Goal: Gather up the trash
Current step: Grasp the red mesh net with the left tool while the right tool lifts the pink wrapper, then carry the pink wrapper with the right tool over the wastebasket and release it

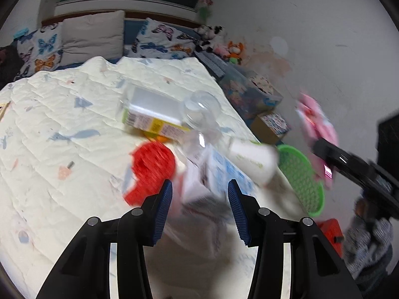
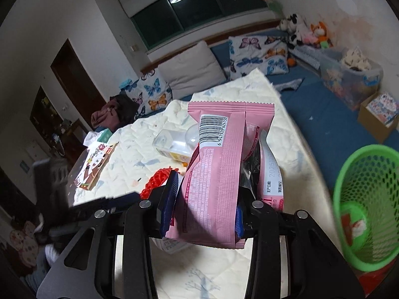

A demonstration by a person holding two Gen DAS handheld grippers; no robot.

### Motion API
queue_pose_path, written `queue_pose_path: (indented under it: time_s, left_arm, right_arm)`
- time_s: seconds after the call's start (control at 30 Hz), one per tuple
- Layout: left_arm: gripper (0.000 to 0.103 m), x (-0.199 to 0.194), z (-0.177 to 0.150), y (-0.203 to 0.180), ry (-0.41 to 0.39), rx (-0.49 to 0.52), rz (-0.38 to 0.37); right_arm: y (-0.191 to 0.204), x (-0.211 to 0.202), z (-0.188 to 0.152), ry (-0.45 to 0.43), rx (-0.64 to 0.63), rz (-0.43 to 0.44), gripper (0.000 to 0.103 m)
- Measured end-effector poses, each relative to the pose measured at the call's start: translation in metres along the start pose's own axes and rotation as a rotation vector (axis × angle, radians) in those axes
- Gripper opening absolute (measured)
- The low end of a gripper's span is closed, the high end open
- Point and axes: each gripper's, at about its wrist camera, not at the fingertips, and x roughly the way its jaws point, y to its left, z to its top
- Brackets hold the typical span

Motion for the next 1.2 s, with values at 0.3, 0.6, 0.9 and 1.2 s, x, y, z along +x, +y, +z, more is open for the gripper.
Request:
queue_pose_path:
  time_s: [0.3,0.6,0.9,1.2]
  left_arm:
    - [0.045,0.027,0.027,0.027,0.034,-0.042,0.084]
    - [0.04,0.057,0.024,0.047,0.106,-0.119,0.051]
    - [0.016,0.052,0.018,0.049,0.087,-0.131,0.013]
    - [0.013,-0.004,0.016,0.047,-0.029,-0.155,0.012]
  right_arm:
    - [-0.013,-0.023,-0.004,-0.038,0.004,-0.039,0.039]
    - [-0.034,-0.041,-0.013,-0.05,0.022,-0.098,0.039]
    - [-0.06,-0.052,-0.03,-0.046,0.073,-0.164,0.039]
    - [-0.089,-0.072,-0.04,-0.061,0.104,-0.224,0.039]
